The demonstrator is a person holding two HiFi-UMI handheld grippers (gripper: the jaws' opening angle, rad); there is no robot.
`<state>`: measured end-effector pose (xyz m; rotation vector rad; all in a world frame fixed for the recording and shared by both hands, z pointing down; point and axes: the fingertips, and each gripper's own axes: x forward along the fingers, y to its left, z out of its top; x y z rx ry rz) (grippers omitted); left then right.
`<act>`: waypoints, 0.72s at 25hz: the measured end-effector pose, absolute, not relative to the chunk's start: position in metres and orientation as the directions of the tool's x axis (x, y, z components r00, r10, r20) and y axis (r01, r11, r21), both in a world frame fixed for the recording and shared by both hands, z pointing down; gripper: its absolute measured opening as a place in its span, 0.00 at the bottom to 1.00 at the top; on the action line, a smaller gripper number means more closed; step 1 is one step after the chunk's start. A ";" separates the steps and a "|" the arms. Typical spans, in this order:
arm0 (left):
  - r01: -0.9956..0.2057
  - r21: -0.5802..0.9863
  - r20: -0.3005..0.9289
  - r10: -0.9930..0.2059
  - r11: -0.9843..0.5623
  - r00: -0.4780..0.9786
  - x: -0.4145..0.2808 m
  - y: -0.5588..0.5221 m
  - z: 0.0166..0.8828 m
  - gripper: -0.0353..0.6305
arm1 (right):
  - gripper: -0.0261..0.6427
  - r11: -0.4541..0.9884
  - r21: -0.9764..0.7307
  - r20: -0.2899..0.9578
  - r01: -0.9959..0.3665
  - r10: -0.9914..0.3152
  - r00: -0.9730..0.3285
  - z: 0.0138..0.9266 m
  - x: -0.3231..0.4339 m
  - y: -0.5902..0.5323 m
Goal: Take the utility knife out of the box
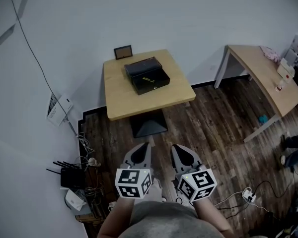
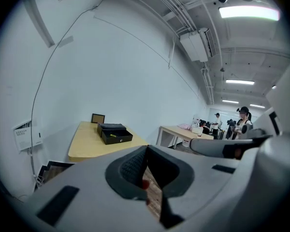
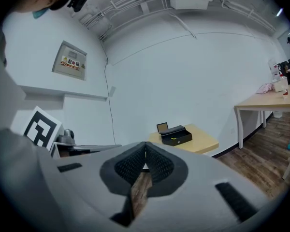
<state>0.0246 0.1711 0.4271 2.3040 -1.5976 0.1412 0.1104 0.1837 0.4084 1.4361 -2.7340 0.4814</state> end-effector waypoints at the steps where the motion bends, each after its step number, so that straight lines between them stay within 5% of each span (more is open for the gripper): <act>1: -0.925 0.212 0.267 -0.892 -0.316 0.366 0.024 0.163 0.428 0.06 | 0.04 0.530 -0.262 0.157 -0.806 -0.801 -0.578 0.410 0.110 0.177; 18: -0.902 0.227 0.265 -0.868 -0.368 0.420 -0.021 -0.008 0.422 0.06 | 0.04 0.538 -0.213 0.156 -0.816 -0.805 -0.572 0.391 0.051 0.003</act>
